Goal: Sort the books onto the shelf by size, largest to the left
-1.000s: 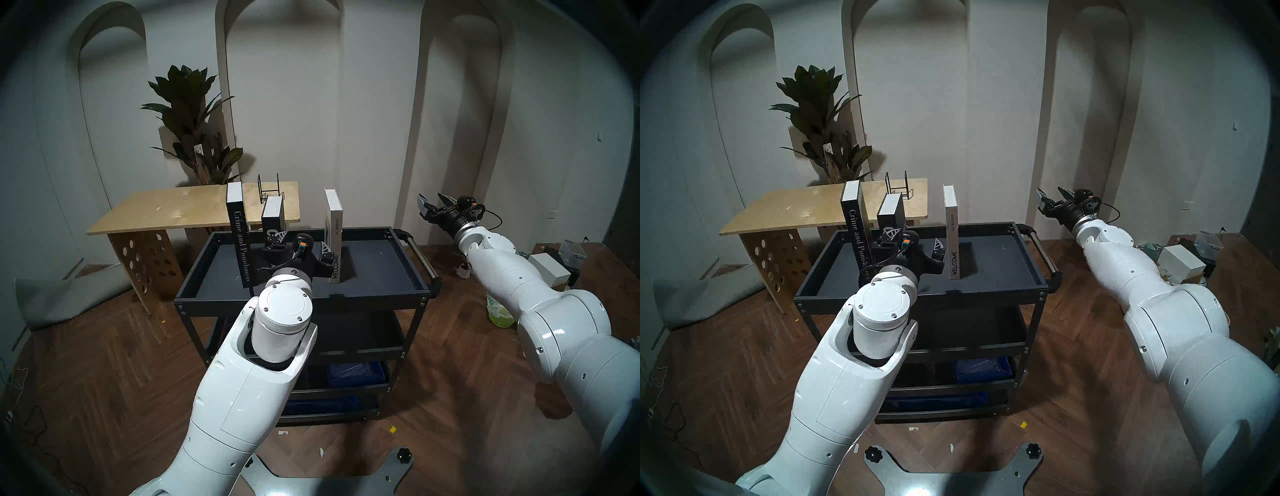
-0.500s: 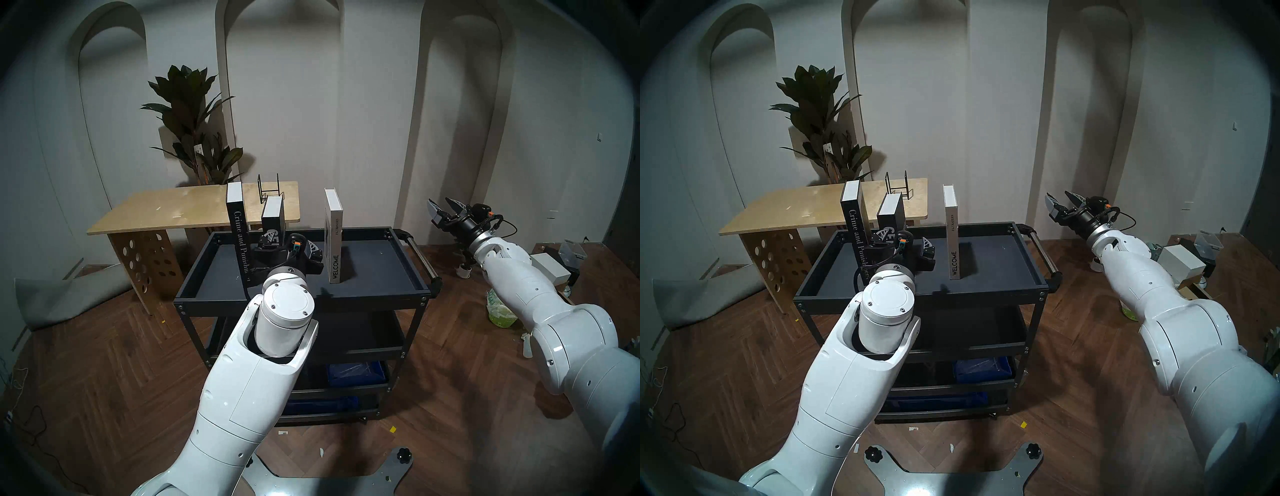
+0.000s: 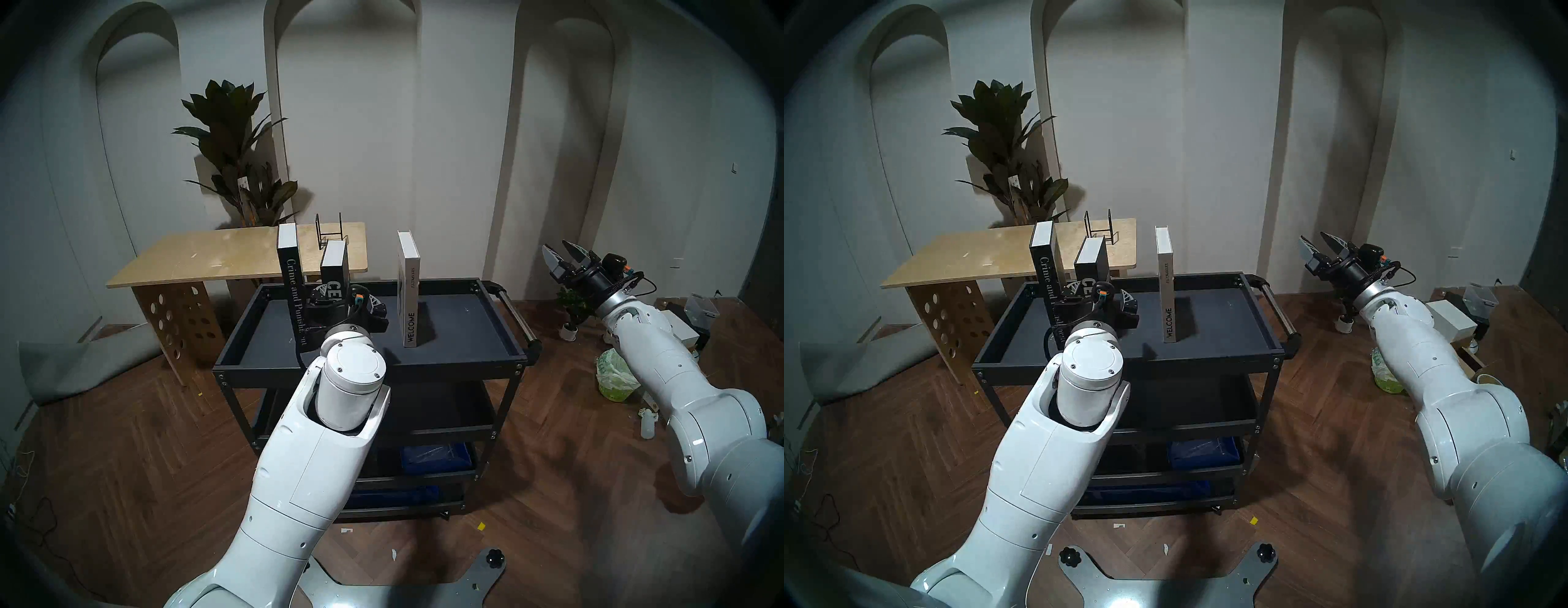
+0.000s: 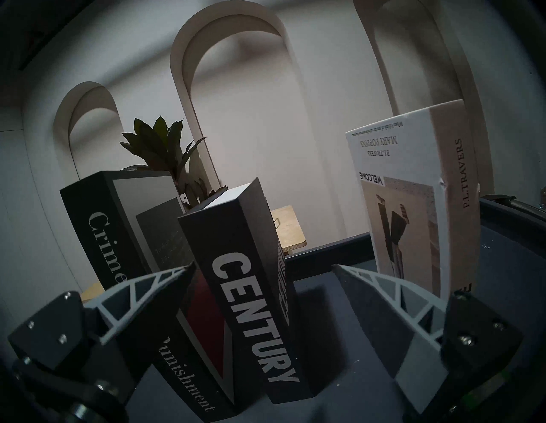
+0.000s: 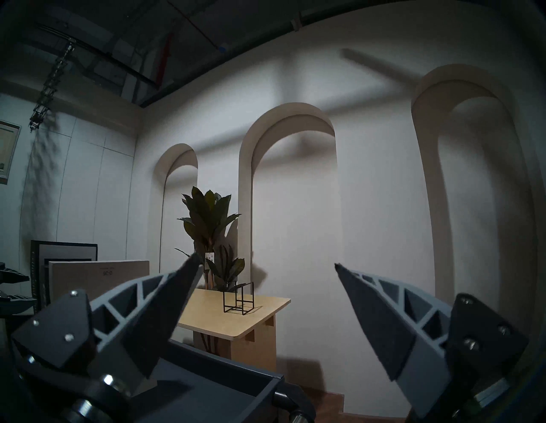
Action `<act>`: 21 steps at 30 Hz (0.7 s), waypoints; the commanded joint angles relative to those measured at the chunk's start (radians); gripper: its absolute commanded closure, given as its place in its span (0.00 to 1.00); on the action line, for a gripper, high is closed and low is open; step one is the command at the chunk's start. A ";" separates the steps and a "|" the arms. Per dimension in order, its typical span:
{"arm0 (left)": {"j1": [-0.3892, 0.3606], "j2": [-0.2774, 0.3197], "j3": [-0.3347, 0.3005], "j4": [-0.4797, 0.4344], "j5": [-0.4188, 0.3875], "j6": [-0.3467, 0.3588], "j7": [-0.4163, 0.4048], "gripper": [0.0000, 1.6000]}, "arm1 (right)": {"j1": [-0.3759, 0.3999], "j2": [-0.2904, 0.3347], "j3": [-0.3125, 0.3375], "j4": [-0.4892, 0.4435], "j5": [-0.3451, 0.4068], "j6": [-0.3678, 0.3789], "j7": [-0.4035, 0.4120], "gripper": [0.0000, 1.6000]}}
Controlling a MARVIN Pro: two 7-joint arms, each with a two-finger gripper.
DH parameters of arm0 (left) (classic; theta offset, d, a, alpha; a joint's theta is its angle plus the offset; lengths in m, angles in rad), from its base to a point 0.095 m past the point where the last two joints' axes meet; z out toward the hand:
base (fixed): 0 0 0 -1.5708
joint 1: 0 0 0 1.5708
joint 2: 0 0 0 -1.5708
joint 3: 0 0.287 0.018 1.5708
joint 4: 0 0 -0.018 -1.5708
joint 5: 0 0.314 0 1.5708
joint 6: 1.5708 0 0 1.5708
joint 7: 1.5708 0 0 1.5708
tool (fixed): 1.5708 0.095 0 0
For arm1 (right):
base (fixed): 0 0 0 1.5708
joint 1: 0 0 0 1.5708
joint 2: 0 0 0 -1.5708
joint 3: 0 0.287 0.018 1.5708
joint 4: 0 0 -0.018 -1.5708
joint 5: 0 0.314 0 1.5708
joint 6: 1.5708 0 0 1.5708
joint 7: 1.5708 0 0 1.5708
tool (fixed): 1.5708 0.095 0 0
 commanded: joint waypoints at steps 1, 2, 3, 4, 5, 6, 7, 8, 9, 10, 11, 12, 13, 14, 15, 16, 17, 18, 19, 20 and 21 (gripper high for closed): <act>-0.058 -0.028 -0.009 0.008 0.003 -0.016 0.019 0.00 | -0.036 0.031 0.040 -0.083 0.057 0.028 0.079 0.00; -0.062 -0.030 -0.011 0.014 0.002 -0.017 0.022 0.00 | -0.044 0.034 0.045 -0.094 0.064 0.035 0.091 0.00; -0.065 -0.032 -0.013 0.019 0.003 -0.017 0.024 0.00 | -0.050 0.035 0.048 -0.101 0.070 0.040 0.100 0.00; -0.069 -0.034 -0.016 0.025 0.002 -0.018 0.027 0.00 | -0.059 0.038 0.053 -0.112 0.077 0.047 0.110 0.00; -0.073 -0.036 -0.018 0.031 0.002 -0.019 0.029 0.00 | -0.065 0.040 0.057 -0.120 0.083 0.052 0.119 0.00; -0.077 -0.037 -0.021 0.037 0.002 -0.020 0.031 0.00 | -0.073 0.043 0.062 -0.129 0.089 0.058 0.129 0.00; -0.081 -0.039 -0.023 0.044 0.002 -0.021 0.034 0.00 | -0.082 0.047 0.068 -0.140 0.096 0.065 0.138 0.00; -0.085 -0.041 -0.026 0.050 0.002 -0.022 0.036 0.00 | -0.090 0.051 0.075 -0.149 0.104 0.069 0.145 0.00; -0.089 -0.043 -0.027 0.056 0.001 -0.024 0.038 0.00 | -0.096 0.055 0.080 -0.157 0.110 0.074 0.151 0.00; -0.093 -0.047 -0.030 0.062 0.000 -0.025 0.040 0.00 | -0.105 0.061 0.089 -0.167 0.118 0.079 0.156 0.00; -0.096 -0.049 -0.032 0.066 -0.001 -0.027 0.041 0.00 | -0.111 0.064 0.095 -0.174 0.124 0.082 0.158 0.00; -0.101 -0.052 -0.034 0.073 -0.002 -0.028 0.043 0.00 | -0.120 0.067 0.105 -0.185 0.134 0.086 0.162 0.00; -0.104 -0.054 -0.035 0.079 -0.002 -0.030 0.045 0.00 | -0.126 0.067 0.111 -0.193 0.142 0.090 0.164 0.00; -0.108 -0.057 -0.037 0.085 -0.004 -0.031 0.046 0.00 | -0.135 0.068 0.122 -0.201 0.151 0.091 0.161 0.00; -0.110 -0.059 -0.038 0.089 -0.004 -0.032 0.047 0.00 | -0.140 0.067 0.128 -0.207 0.159 0.095 0.160 0.00; -0.113 -0.061 -0.039 0.095 -0.005 -0.034 0.048 0.00 | -0.147 0.067 0.138 -0.214 0.167 0.097 0.157 0.00; -0.117 -0.064 -0.040 0.102 -0.006 -0.036 0.049 0.00 | -0.155 0.069 0.146 -0.224 0.175 0.100 0.156 0.00; -0.117 -0.064 -0.040 0.102 -0.006 -0.036 0.049 0.00 | -0.155 0.069 0.146 -0.224 0.175 0.100 0.156 0.00; -0.119 -0.066 -0.041 0.107 -0.006 -0.037 0.050 0.00 | -0.161 0.069 0.153 -0.232 0.181 0.102 0.155 0.00; -0.126 -0.071 -0.043 0.120 -0.007 -0.041 0.053 0.00 | -0.180 0.067 0.170 -0.252 0.199 0.110 0.151 0.00; -0.129 -0.074 -0.045 0.126 -0.007 -0.043 0.055 0.00 | -0.188 0.067 0.177 -0.263 0.206 0.113 0.151 0.00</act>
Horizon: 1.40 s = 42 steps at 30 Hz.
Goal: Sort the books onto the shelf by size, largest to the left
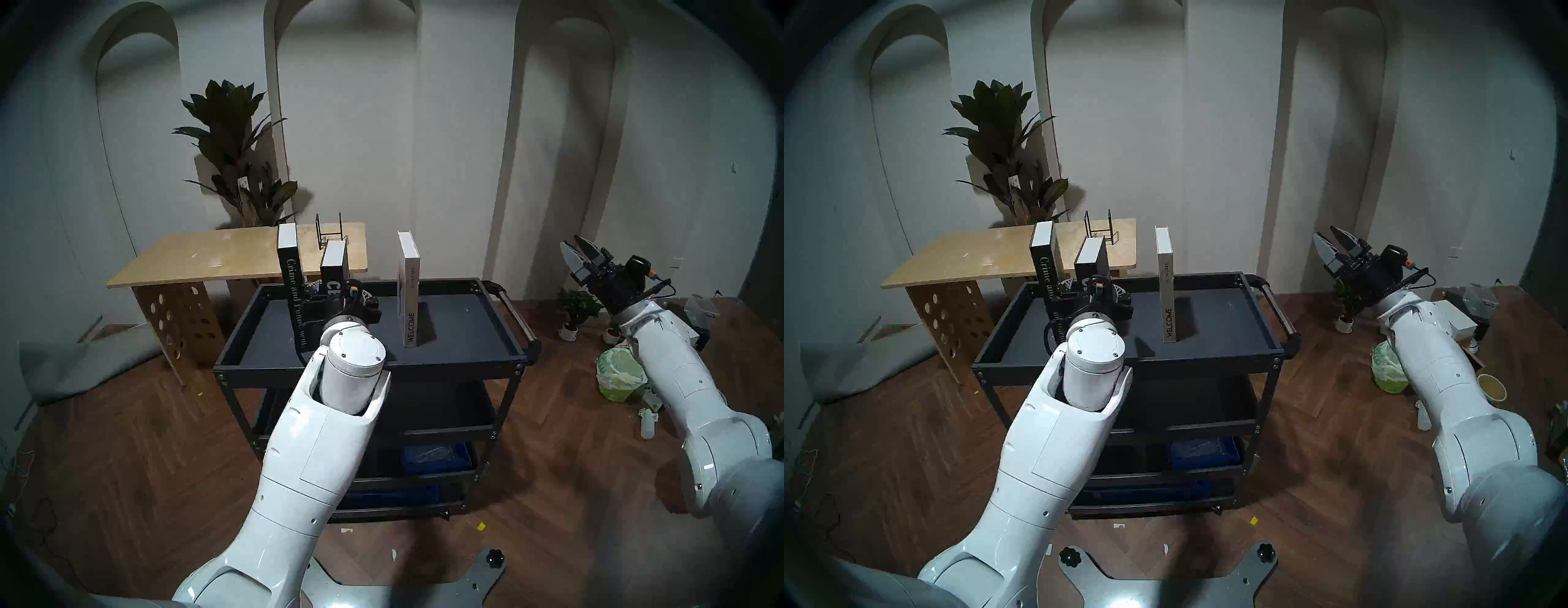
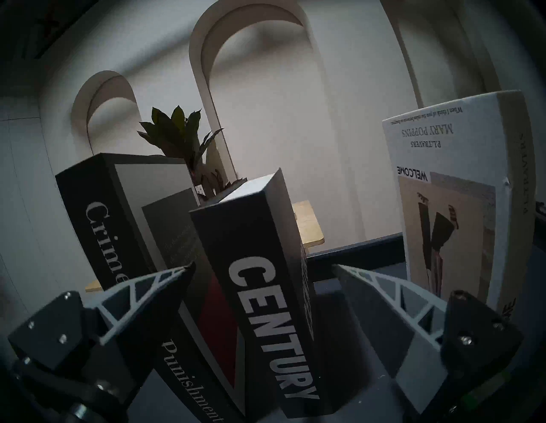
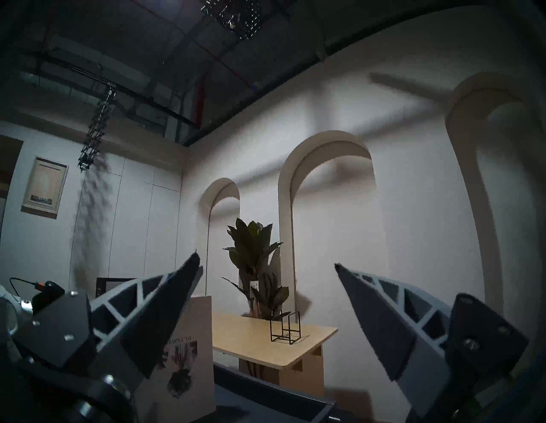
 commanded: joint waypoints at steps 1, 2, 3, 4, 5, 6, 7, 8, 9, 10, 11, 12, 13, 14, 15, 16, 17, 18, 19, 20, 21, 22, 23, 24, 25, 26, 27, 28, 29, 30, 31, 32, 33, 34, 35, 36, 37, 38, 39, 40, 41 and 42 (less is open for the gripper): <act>-0.060 -0.028 -0.003 0.015 -0.004 -0.022 0.008 0.00 | -0.051 0.013 0.061 -0.087 0.067 0.018 -0.006 0.00; -0.060 -0.028 -0.003 0.015 -0.004 -0.022 0.008 0.00 | -0.051 0.013 0.061 -0.087 0.067 0.018 -0.006 0.00; -0.066 -0.031 -0.007 0.027 -0.005 -0.026 0.010 0.00 | -0.067 0.014 0.075 -0.109 0.080 0.024 -0.006 0.00; -0.069 -0.033 -0.008 0.032 -0.004 -0.028 0.012 0.00 | -0.075 0.015 0.081 -0.119 0.086 0.026 -0.007 0.00; -0.073 -0.034 -0.011 0.038 -0.004 -0.029 0.015 0.00 | -0.082 0.015 0.087 -0.130 0.092 0.030 -0.006 0.00; -0.077 -0.036 -0.014 0.044 -0.003 -0.031 0.017 0.00 | -0.093 0.016 0.094 -0.145 0.098 0.033 -0.007 0.00; -0.080 -0.038 -0.016 0.049 -0.003 -0.033 0.019 0.00 | -0.101 0.016 0.099 -0.155 0.104 0.036 -0.008 0.00; -0.083 -0.039 -0.017 0.054 -0.003 -0.035 0.021 0.00 | -0.110 0.016 0.105 -0.166 0.110 0.040 -0.010 0.00; -0.083 -0.039 -0.017 0.054 -0.003 -0.035 0.021 0.00 | -0.110 0.016 0.105 -0.166 0.110 0.040 -0.010 0.00; -0.089 -0.042 -0.021 0.064 -0.003 -0.039 0.024 0.00 | -0.128 0.016 0.116 -0.189 0.120 0.046 -0.014 0.00; -0.093 -0.044 -0.023 0.071 -0.003 -0.042 0.026 0.00 | -0.140 0.016 0.123 -0.205 0.126 0.050 -0.018 0.00; -0.095 -0.045 -0.024 0.075 -0.003 -0.043 0.027 0.00 | -0.145 0.016 0.126 -0.209 0.130 0.052 -0.019 0.00; -0.099 -0.048 -0.026 0.082 -0.003 -0.046 0.029 0.00 | -0.160 0.016 0.134 -0.230 0.136 0.055 -0.026 0.00; -0.102 -0.049 -0.028 0.088 -0.004 -0.049 0.029 0.00 | -0.168 0.016 0.138 -0.241 0.140 0.058 -0.029 0.00; -0.106 -0.051 -0.029 0.096 -0.004 -0.052 0.031 0.00 | -0.180 0.016 0.145 -0.257 0.146 0.062 -0.036 0.00; -0.108 -0.053 -0.030 0.101 -0.004 -0.054 0.032 0.00 | -0.187 0.016 0.148 -0.266 0.149 0.063 -0.039 0.00; -0.113 -0.055 -0.032 0.110 -0.004 -0.057 0.033 0.00 | -0.200 0.016 0.154 -0.283 0.154 0.067 -0.046 0.00; -0.118 -0.056 -0.033 0.118 -0.004 -0.060 0.033 0.00 | -0.209 0.016 0.159 -0.294 0.157 0.069 -0.052 0.00; -0.122 -0.057 -0.035 0.125 -0.005 -0.062 0.033 0.00 | -0.217 0.015 0.162 -0.303 0.160 0.071 -0.056 0.00; -0.128 -0.058 -0.036 0.133 -0.004 -0.066 0.033 0.00 | -0.229 0.015 0.168 -0.319 0.163 0.072 -0.066 0.00; -0.128 -0.058 -0.036 0.133 -0.004 -0.066 0.033 0.00 | -0.229 0.015 0.168 -0.319 0.163 0.072 -0.066 0.00; -0.138 -0.060 -0.038 0.148 -0.004 -0.072 0.035 0.00 | -0.250 0.015 0.178 -0.344 0.171 0.077 -0.080 0.00; -0.143 -0.060 -0.039 0.156 -0.003 -0.077 0.035 0.00 | -0.261 0.015 0.183 -0.355 0.173 0.078 -0.089 0.00; -0.143 -0.060 -0.039 0.156 -0.003 -0.077 0.035 0.00 | -0.261 0.015 0.183 -0.355 0.173 0.078 -0.089 0.00; -0.156 -0.061 -0.044 0.174 -0.003 -0.082 0.035 0.00 | -0.281 0.015 0.193 -0.380 0.179 0.082 -0.105 0.00; -0.163 -0.060 -0.046 0.183 -0.002 -0.086 0.036 0.00 | -0.290 0.015 0.198 -0.391 0.182 0.082 -0.113 0.00; -0.171 -0.061 -0.050 0.195 -0.003 -0.090 0.036 0.00 | -0.304 0.015 0.205 -0.409 0.185 0.084 -0.124 0.00; -0.177 -0.061 -0.054 0.205 -0.003 -0.093 0.036 0.00 | -0.306 0.014 0.208 -0.408 0.187 0.083 -0.129 0.00; -0.184 -0.060 -0.057 0.215 -0.004 -0.097 0.036 0.00 | -0.322 0.014 0.214 -0.432 0.190 0.085 -0.141 0.00; -0.191 -0.059 -0.060 0.225 -0.003 -0.100 0.036 0.00 | -0.330 0.015 0.218 -0.444 0.191 0.087 -0.149 0.00; -0.199 -0.060 -0.064 0.236 -0.003 -0.104 0.037 0.00 | -0.342 0.015 0.224 -0.459 0.193 0.088 -0.160 0.00; -0.206 -0.059 -0.067 0.246 -0.003 -0.108 0.037 0.00 | -0.344 0.014 0.227 -0.456 0.194 0.088 -0.165 0.00; -0.213 -0.059 -0.070 0.257 -0.003 -0.112 0.037 0.03 | -0.363 0.015 0.234 -0.487 0.197 0.090 -0.181 0.00; -0.220 -0.059 -0.072 0.267 -0.003 -0.116 0.037 0.05 | -0.367 0.014 0.236 -0.489 0.198 0.091 -0.188 0.00; -0.226 -0.060 -0.074 0.276 -0.003 -0.120 0.037 0.11 | -0.381 0.014 0.241 -0.510 0.200 0.093 -0.201 0.00; -0.231 -0.060 -0.076 0.285 -0.003 -0.124 0.037 0.25 | -0.384 0.012 0.244 -0.512 0.201 0.093 -0.208 0.00; -0.238 -0.061 -0.078 0.296 -0.003 -0.129 0.038 0.55 | -0.402 0.012 0.250 -0.539 0.203 0.095 -0.225 0.00; -0.244 -0.061 -0.080 0.305 -0.003 -0.135 0.038 0.67 | -0.403 0.010 0.252 -0.535 0.204 0.096 -0.231 0.00; -0.248 -0.062 -0.081 0.312 -0.003 -0.139 0.038 1.00 | -0.420 0.010 0.258 -0.566 0.205 0.098 -0.247 0.00; -0.252 -0.062 -0.082 0.318 -0.004 -0.148 0.037 1.00 | -0.428 0.009 0.262 -0.576 0.206 0.098 -0.259 0.00; -0.256 -0.062 -0.084 0.323 -0.003 -0.153 0.038 1.00 | -0.431 0.008 0.264 -0.578 0.206 0.099 -0.268 0.00; -0.256 -0.062 -0.084 0.323 -0.003 -0.153 0.038 1.00 | -0.431 0.008 0.264 -0.578 0.206 0.099 -0.268 0.00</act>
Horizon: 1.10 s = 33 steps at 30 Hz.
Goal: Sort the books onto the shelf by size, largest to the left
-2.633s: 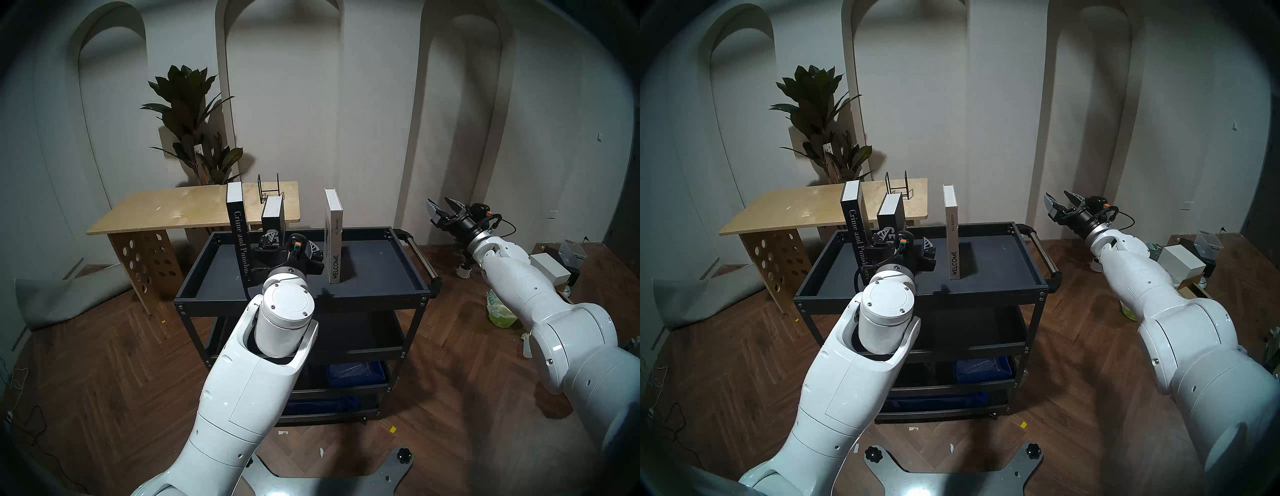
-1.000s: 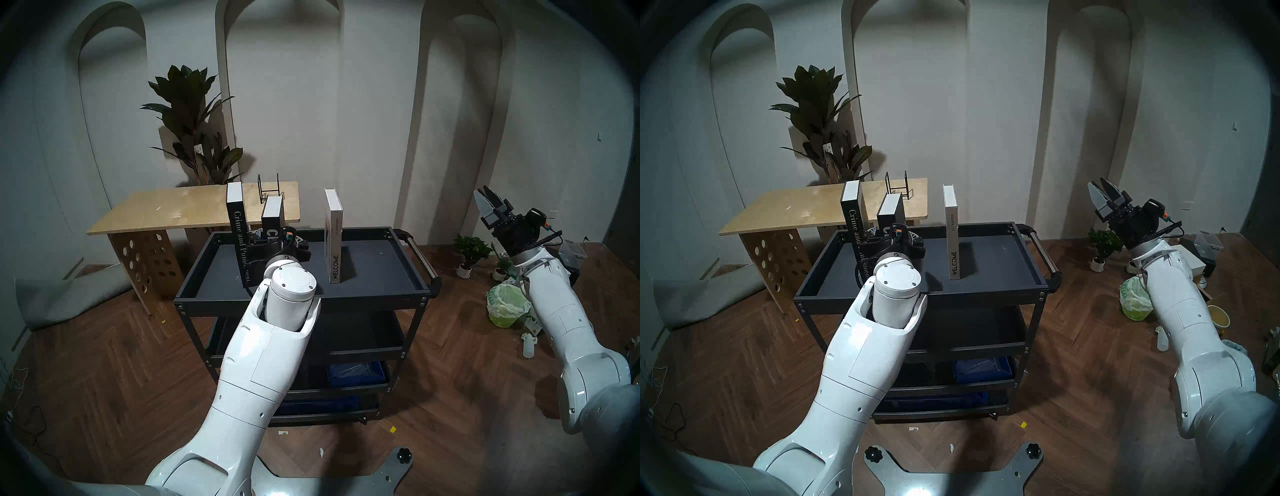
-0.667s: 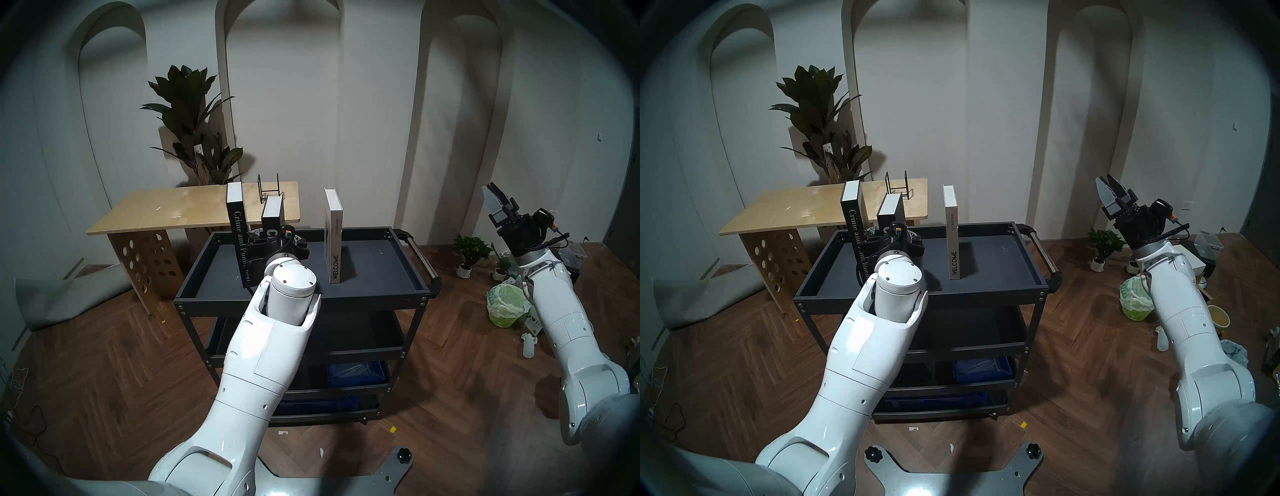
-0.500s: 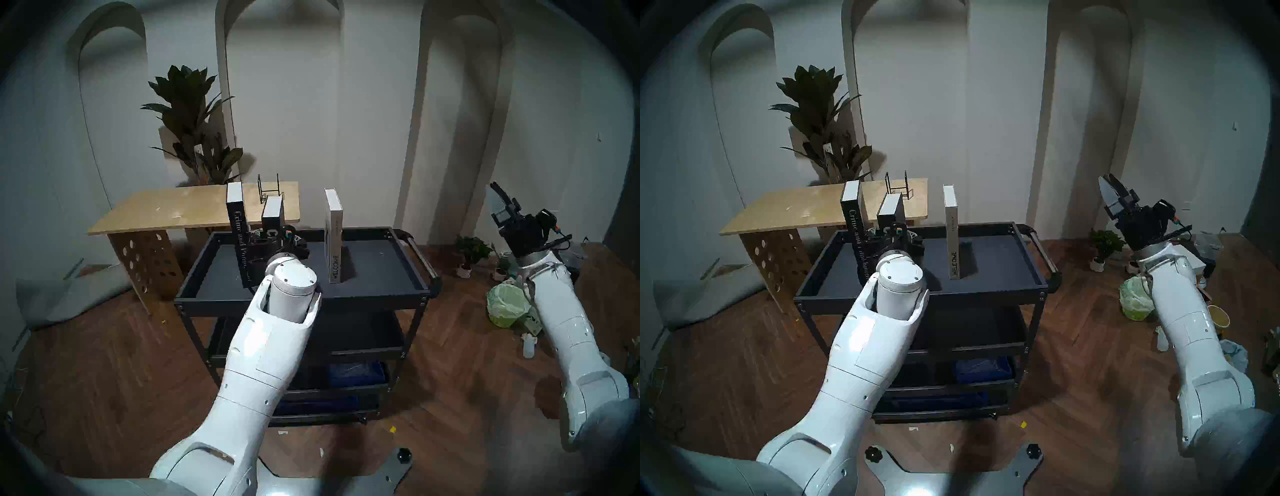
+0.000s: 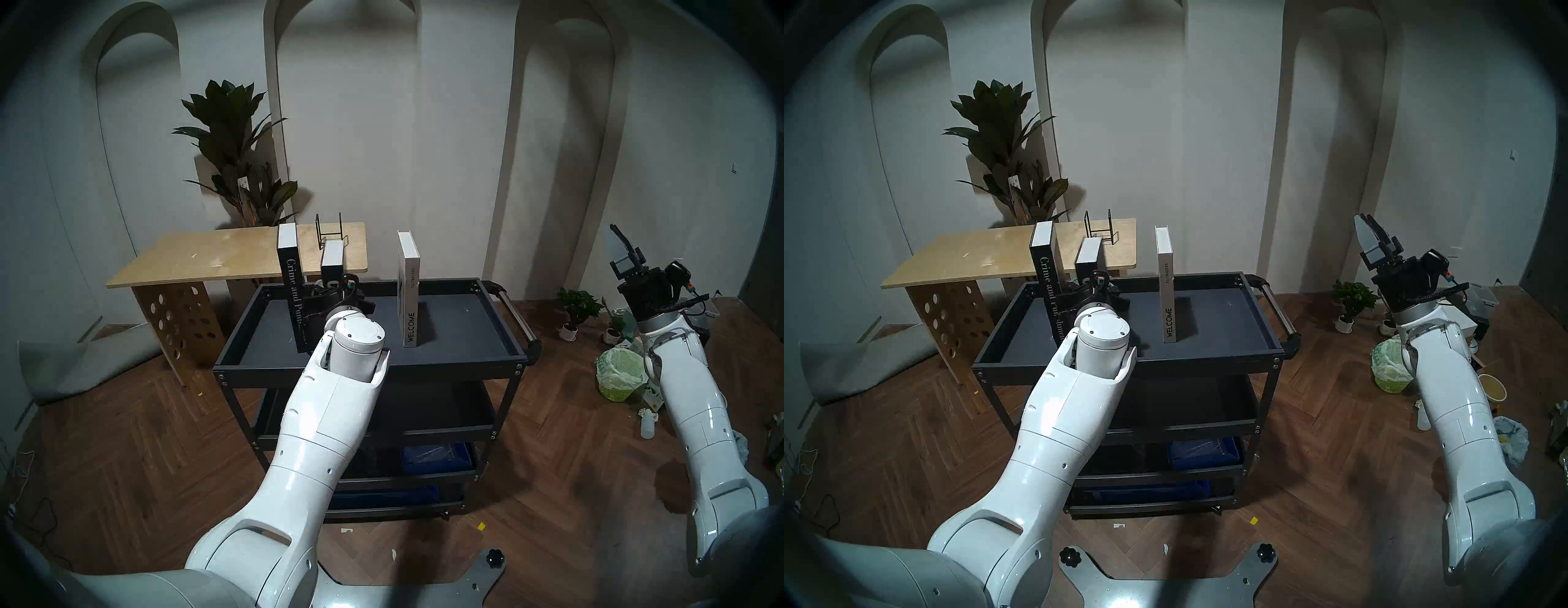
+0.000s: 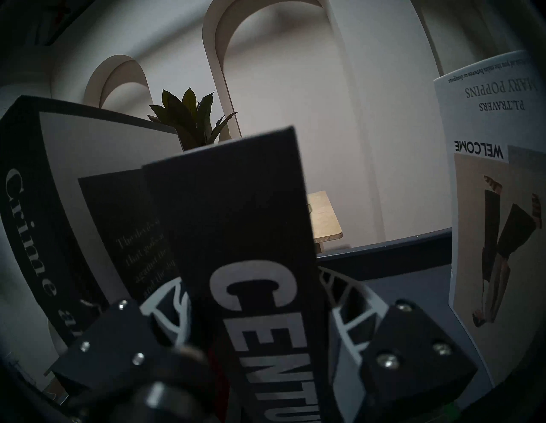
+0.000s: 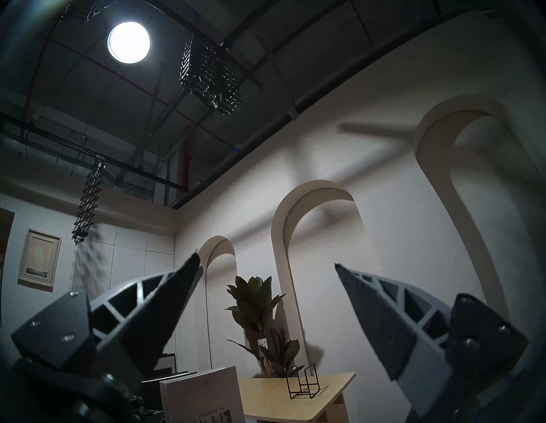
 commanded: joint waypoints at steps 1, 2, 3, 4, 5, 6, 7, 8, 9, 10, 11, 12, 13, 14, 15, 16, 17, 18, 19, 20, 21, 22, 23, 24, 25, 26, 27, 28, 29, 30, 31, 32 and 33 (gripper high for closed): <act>-0.082 -0.006 -0.004 0.014 -0.002 -0.050 -0.004 1.00 | -0.073 -0.004 0.037 -0.111 0.015 -0.001 -0.071 0.00; -0.085 -0.007 -0.004 0.016 -0.001 -0.058 -0.004 1.00 | -0.085 -0.005 0.042 -0.128 0.016 0.001 -0.088 0.00; -0.086 -0.008 -0.003 0.011 0.001 -0.064 -0.002 1.00 | -0.093 -0.005 0.046 -0.139 0.017 0.002 -0.100 0.00; -0.087 -0.010 -0.002 0.008 0.002 -0.071 0.000 1.00 | -0.103 -0.006 0.050 -0.153 0.017 0.003 -0.116 0.00; -0.086 -0.012 0.001 -0.004 0.002 -0.078 -0.001 1.00 | -0.109 -0.006 0.053 -0.160 0.018 0.004 -0.127 0.00; -0.086 -0.014 0.003 -0.013 0.004 -0.085 0.001 1.00 | -0.124 -0.007 0.060 -0.182 0.019 0.006 -0.148 0.00; -0.085 -0.019 0.010 -0.042 0.005 -0.098 0.001 1.00 | -0.138 -0.008 0.065 -0.198 0.020 0.009 -0.169 0.00; -0.086 -0.020 0.017 -0.058 0.012 -0.106 0.005 1.00 | -0.148 -0.009 0.069 -0.209 0.020 0.011 -0.184 0.00; -0.085 -0.021 0.022 -0.073 0.013 -0.111 0.005 1.00 | -0.155 -0.010 0.072 -0.218 0.020 0.012 -0.196 0.00; -0.086 -0.023 0.028 -0.092 0.015 -0.117 0.007 1.00 | -0.164 -0.011 0.075 -0.228 0.021 0.014 -0.210 0.00; -0.087 -0.023 0.033 -0.107 0.018 -0.121 0.010 1.00 | -0.171 -0.012 0.078 -0.235 0.021 0.015 -0.219 0.00; -0.087 -0.023 0.033 -0.107 0.018 -0.121 0.010 1.00 | -0.171 -0.012 0.078 -0.235 0.021 0.015 -0.219 0.00; -0.103 -0.026 0.038 -0.096 0.023 -0.134 0.015 1.00 | -0.176 -0.013 0.080 -0.238 0.022 0.017 -0.227 0.00; -0.092 -0.022 0.046 -0.140 0.028 -0.130 0.015 1.00 | -0.187 -0.014 0.085 -0.251 0.022 0.019 -0.244 0.00; -0.118 -0.026 0.057 -0.136 0.039 -0.147 0.025 1.00 | -0.198 -0.015 0.090 -0.260 0.023 0.021 -0.260 0.00; -0.118 -0.026 0.057 -0.136 0.039 -0.147 0.025 1.00 | -0.198 -0.015 0.090 -0.260 0.023 0.021 -0.260 0.00; -0.122 -0.022 0.067 -0.158 0.049 -0.149 0.028 1.00 | -0.205 -0.017 0.094 -0.267 0.025 0.023 -0.271 0.00; -0.138 -0.022 0.082 -0.178 0.063 -0.157 0.034 1.00 | -0.217 -0.018 0.102 -0.280 0.025 0.025 -0.291 0.00; -0.144 -0.022 0.088 -0.189 0.069 -0.158 0.035 1.00 | -0.220 -0.018 0.105 -0.283 0.025 0.026 -0.297 0.00; -0.144 -0.022 0.088 -0.189 0.069 -0.158 0.035 1.00 | -0.220 -0.018 0.105 -0.283 0.025 0.026 -0.297 0.00; -0.147 -0.020 0.099 -0.209 0.079 -0.158 0.037 1.00 | -0.227 -0.019 0.109 -0.292 0.026 0.028 -0.309 0.00; -0.158 -0.021 0.106 -0.209 0.087 -0.163 0.041 1.00 | -0.232 -0.019 0.112 -0.297 0.026 0.029 -0.316 0.00; -0.163 -0.018 0.116 -0.227 0.097 -0.164 0.043 1.00 | -0.236 -0.020 0.116 -0.301 0.027 0.031 -0.323 0.00; -0.168 -0.018 0.125 -0.242 0.105 -0.165 0.045 1.00 | -0.244 -0.021 0.120 -0.310 0.028 0.033 -0.334 0.00; -0.182 -0.020 0.142 -0.263 0.121 -0.168 0.050 1.00 | -0.253 -0.023 0.124 -0.318 0.029 0.035 -0.347 0.00; -0.182 -0.020 0.142 -0.263 0.121 -0.168 0.050 1.00 | -0.253 -0.023 0.124 -0.318 0.029 0.035 -0.347 0.00; -0.188 -0.022 0.153 -0.275 0.130 -0.169 0.051 1.00 | -0.259 -0.025 0.127 -0.323 0.031 0.038 -0.354 0.00; -0.196 -0.030 0.177 -0.301 0.139 -0.169 0.046 1.00 | -0.271 -0.027 0.133 -0.333 0.032 0.041 -0.370 0.00; -0.193 -0.033 0.190 -0.321 0.142 -0.161 0.040 1.00 | -0.278 -0.028 0.137 -0.340 0.033 0.042 -0.378 0.00; -0.193 -0.033 0.190 -0.321 0.142 -0.161 0.040 1.00 | -0.278 -0.028 0.137 -0.340 0.033 0.042 -0.378 0.00; -0.196 -0.042 0.205 -0.331 0.140 -0.157 0.031 1.00 | -0.283 -0.029 0.141 -0.344 0.034 0.043 -0.387 0.00; -0.197 -0.046 0.219 -0.341 0.144 -0.150 0.027 1.00 | -0.289 -0.029 0.146 -0.350 0.035 0.044 -0.396 0.00; -0.190 -0.050 0.237 -0.370 0.143 -0.134 0.014 1.00 | -0.292 -0.028 0.155 -0.356 0.033 0.041 -0.408 0.00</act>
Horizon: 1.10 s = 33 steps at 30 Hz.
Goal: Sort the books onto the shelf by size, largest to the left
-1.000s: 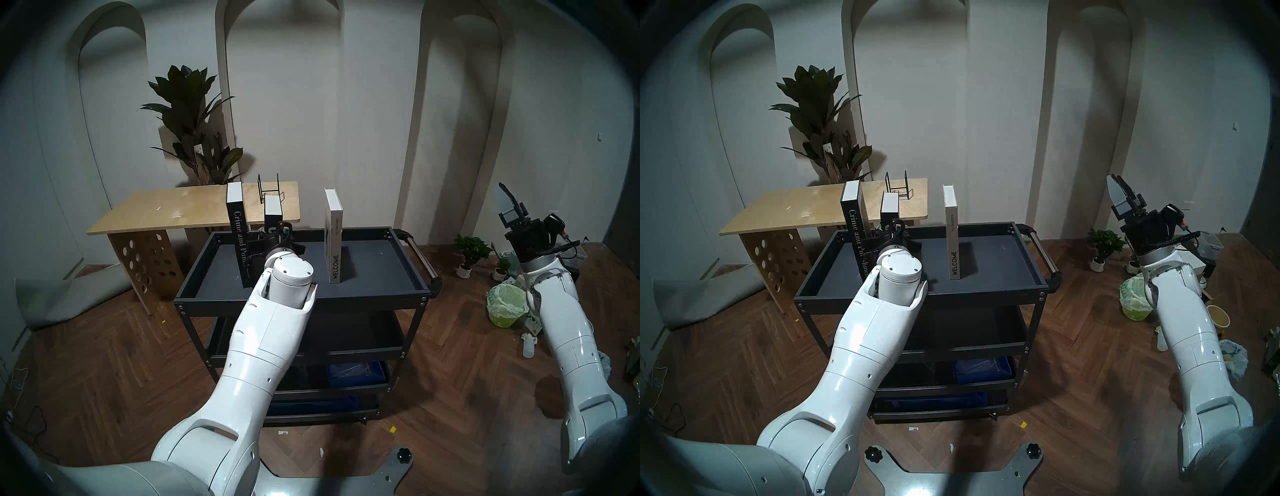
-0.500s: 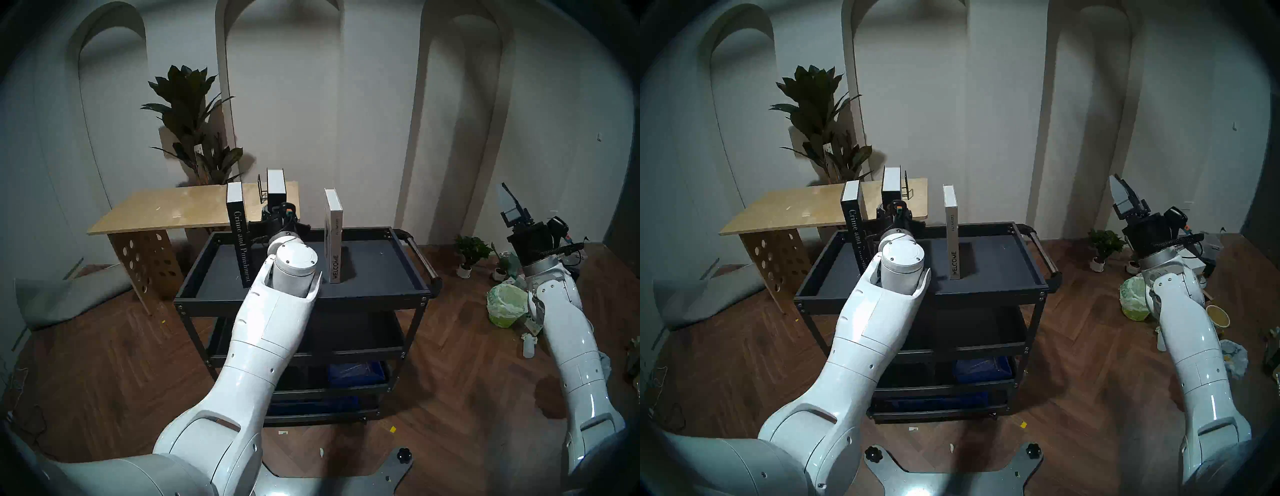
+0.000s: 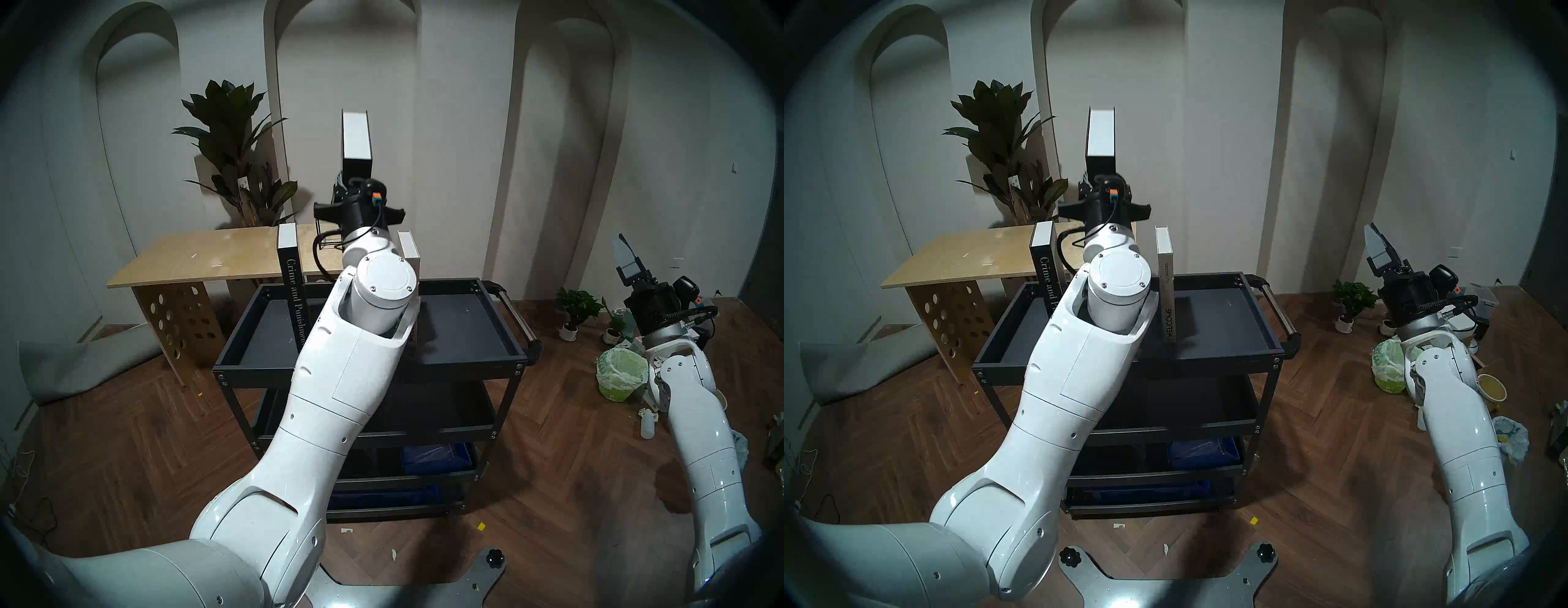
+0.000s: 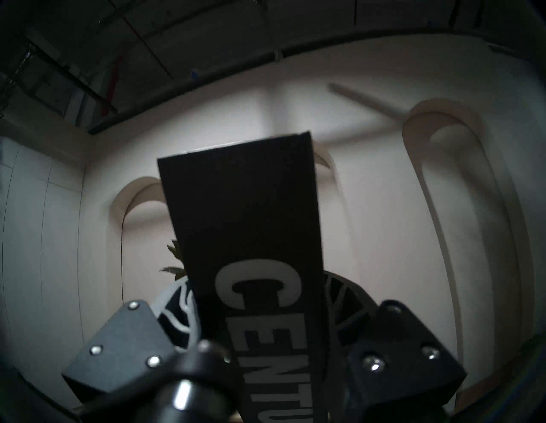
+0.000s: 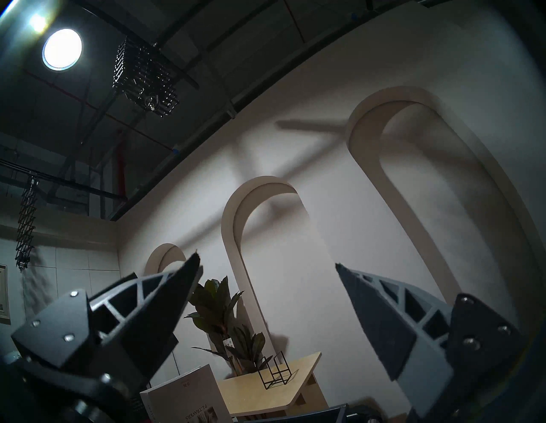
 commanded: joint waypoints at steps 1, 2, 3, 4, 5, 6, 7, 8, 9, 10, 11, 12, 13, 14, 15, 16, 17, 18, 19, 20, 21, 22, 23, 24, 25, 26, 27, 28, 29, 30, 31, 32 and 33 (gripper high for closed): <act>-0.064 -0.041 0.096 -0.122 0.031 0.023 -0.042 1.00 | -0.033 0.008 0.047 -0.059 0.003 -0.006 -0.053 0.00; -0.071 -0.048 0.108 -0.121 0.034 0.029 -0.046 1.00 | -0.032 0.014 0.055 -0.061 0.002 -0.004 -0.059 0.00; -0.072 -0.051 0.120 -0.133 0.036 0.043 -0.055 1.00 | -0.032 0.019 0.064 -0.065 0.000 -0.005 -0.072 0.00; -0.080 -0.059 0.132 -0.131 0.034 0.050 -0.064 1.00 | -0.025 0.029 0.072 -0.063 -0.006 -0.007 -0.079 0.00; -0.089 -0.068 0.144 -0.131 0.032 0.067 -0.076 1.00 | -0.018 0.038 0.082 -0.064 -0.009 -0.005 -0.092 0.00; -0.096 -0.076 0.152 -0.127 0.028 0.079 -0.085 1.00 | -0.012 0.046 0.088 -0.062 -0.010 -0.003 -0.100 0.00; -0.103 -0.087 0.160 -0.121 0.022 0.093 -0.097 1.00 | -0.004 0.054 0.095 -0.059 -0.011 -0.002 -0.107 0.00; -0.112 -0.096 0.169 -0.116 0.020 0.112 -0.107 1.00 | 0.000 0.060 0.101 -0.061 -0.011 0.002 -0.119 0.00; -0.119 -0.105 0.177 -0.104 0.019 0.125 -0.115 1.00 | 0.005 0.067 0.106 -0.061 -0.014 0.002 -0.124 0.00; -0.128 -0.115 0.184 -0.093 0.017 0.145 -0.126 1.00 | 0.007 0.073 0.111 -0.064 -0.015 0.006 -0.135 0.00; -0.135 -0.127 0.190 -0.076 0.013 0.164 -0.136 1.00 | 0.007 0.077 0.116 -0.065 -0.015 0.009 -0.139 0.00; -0.141 -0.138 0.194 -0.061 0.006 0.181 -0.146 1.00 | 0.006 0.081 0.119 -0.067 -0.017 0.011 -0.146 0.00; -0.145 -0.155 0.196 -0.039 -0.005 0.205 -0.158 1.00 | 0.004 0.084 0.123 -0.069 -0.019 0.012 -0.151 0.00; -0.161 -0.185 0.194 0.011 -0.036 0.250 -0.181 1.00 | -0.002 0.088 0.132 -0.076 -0.022 0.018 -0.164 0.00; -0.161 -0.185 0.194 0.011 -0.036 0.250 -0.181 1.00 | -0.002 0.088 0.132 -0.076 -0.022 0.018 -0.164 0.00; -0.169 -0.202 0.190 0.033 -0.036 0.262 -0.186 1.00 | -0.005 0.090 0.135 -0.080 -0.023 0.021 -0.169 0.00; -0.178 -0.203 0.190 0.054 -0.070 0.273 -0.199 1.00 | -0.008 0.091 0.140 -0.080 -0.025 0.020 -0.171 0.00; -0.192 -0.209 0.190 0.078 -0.083 0.289 -0.204 1.00 | -0.013 0.092 0.147 -0.082 -0.026 0.025 -0.174 0.00; -0.198 -0.225 0.186 0.101 -0.082 0.299 -0.205 1.00 | -0.017 0.093 0.154 -0.084 -0.027 0.026 -0.177 0.00; -0.211 -0.235 0.185 0.126 -0.092 0.312 -0.208 1.00 | -0.021 0.095 0.162 -0.088 -0.027 0.031 -0.182 0.00; -0.222 -0.249 0.180 0.154 -0.110 0.324 -0.210 1.00 | -0.026 0.097 0.170 -0.089 -0.030 0.033 -0.185 0.00; -0.227 -0.256 0.177 0.173 -0.119 0.328 -0.210 1.00 | -0.029 0.097 0.177 -0.090 -0.031 0.034 -0.189 0.00; -0.235 -0.267 0.174 0.195 -0.125 0.334 -0.209 1.00 | -0.033 0.099 0.185 -0.091 -0.030 0.037 -0.190 0.00; -0.239 -0.272 0.172 0.211 -0.133 0.338 -0.206 1.00 | -0.037 0.100 0.192 -0.092 -0.032 0.040 -0.193 0.00; -0.252 -0.295 0.158 0.256 -0.142 0.338 -0.199 1.00 | -0.042 0.099 0.201 -0.094 -0.032 0.043 -0.198 0.00; -0.244 -0.283 0.162 0.249 -0.159 0.340 -0.201 1.00 | -0.045 0.100 0.207 -0.095 -0.033 0.044 -0.199 0.00; -0.257 -0.304 0.144 0.287 -0.178 0.341 -0.196 1.00 | -0.050 0.101 0.214 -0.096 -0.034 0.048 -0.202 0.00; -0.262 -0.308 0.140 0.306 -0.184 0.338 -0.188 1.00 | -0.052 0.101 0.219 -0.097 -0.034 0.050 -0.204 0.00; -0.260 -0.312 0.132 0.316 -0.198 0.338 -0.185 1.00 | -0.055 0.101 0.223 -0.098 -0.036 0.053 -0.207 0.00; -0.274 -0.317 0.125 0.347 -0.218 0.334 -0.181 1.00 | -0.058 0.101 0.227 -0.100 -0.038 0.056 -0.210 0.00; -0.285 -0.320 0.116 0.378 -0.241 0.328 -0.175 1.00 | -0.061 0.100 0.230 -0.103 -0.038 0.059 -0.212 0.00; -0.281 -0.320 0.112 0.380 -0.245 0.328 -0.173 1.00 | -0.061 0.100 0.231 -0.103 -0.038 0.060 -0.212 0.00; -0.300 -0.320 0.106 0.423 -0.268 0.311 -0.158 1.00 | -0.064 0.099 0.234 -0.107 -0.039 0.064 -0.215 0.00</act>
